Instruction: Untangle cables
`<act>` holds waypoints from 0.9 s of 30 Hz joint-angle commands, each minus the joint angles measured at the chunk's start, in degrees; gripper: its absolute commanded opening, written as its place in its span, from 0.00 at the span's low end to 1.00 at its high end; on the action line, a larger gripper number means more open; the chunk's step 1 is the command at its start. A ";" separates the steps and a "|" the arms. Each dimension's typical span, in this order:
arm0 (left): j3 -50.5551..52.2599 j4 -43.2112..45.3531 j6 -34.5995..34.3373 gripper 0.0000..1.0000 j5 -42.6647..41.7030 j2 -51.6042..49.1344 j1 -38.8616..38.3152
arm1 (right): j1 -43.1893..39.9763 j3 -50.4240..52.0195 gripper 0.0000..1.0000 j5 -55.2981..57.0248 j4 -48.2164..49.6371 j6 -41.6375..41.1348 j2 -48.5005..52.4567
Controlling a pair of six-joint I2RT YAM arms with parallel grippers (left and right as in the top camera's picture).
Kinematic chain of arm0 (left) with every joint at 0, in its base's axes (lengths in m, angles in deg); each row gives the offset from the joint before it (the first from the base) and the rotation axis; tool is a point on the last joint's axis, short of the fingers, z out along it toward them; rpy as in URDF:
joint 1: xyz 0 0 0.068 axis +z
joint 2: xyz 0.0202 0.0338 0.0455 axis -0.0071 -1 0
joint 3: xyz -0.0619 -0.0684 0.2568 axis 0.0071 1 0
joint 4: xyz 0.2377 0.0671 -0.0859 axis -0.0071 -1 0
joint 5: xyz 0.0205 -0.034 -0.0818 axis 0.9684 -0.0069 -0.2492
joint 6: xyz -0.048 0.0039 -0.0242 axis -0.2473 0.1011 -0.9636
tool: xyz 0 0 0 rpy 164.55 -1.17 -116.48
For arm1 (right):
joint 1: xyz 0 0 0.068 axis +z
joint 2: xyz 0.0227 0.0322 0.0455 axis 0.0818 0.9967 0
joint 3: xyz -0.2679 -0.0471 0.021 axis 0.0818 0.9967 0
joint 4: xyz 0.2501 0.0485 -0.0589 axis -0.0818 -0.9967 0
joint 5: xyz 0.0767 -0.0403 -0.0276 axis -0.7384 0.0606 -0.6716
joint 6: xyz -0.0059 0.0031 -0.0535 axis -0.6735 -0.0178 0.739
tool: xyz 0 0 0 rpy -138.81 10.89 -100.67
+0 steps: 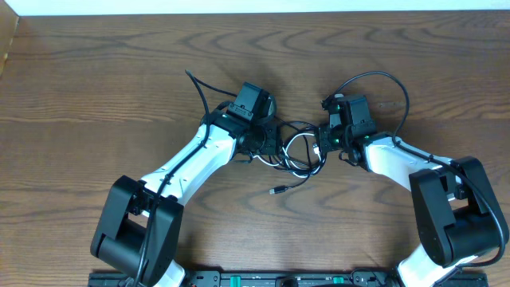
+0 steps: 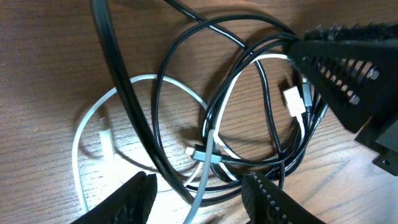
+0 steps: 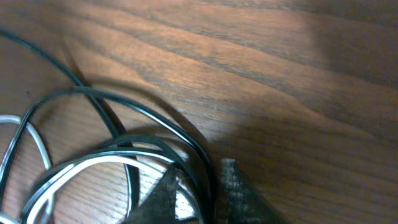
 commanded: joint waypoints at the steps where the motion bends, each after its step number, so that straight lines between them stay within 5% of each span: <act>1: -0.70 -0.37 0.31 0.50 -0.70 1.62 0.24 | 0.85 -0.52 0.01 0.22 -0.11 0.09 0.44; 12: -0.70 -0.37 0.28 0.63 -0.74 7.98 3.91 | -2.27 -0.96 0.01 6.32 -0.46 -6.93 -1.49; 27: -0.35 1.03 -5.11 0.64 -0.79 5.11 2.29 | -3.26 -1.40 0.01 -6.34 -1.18 -8.55 -17.05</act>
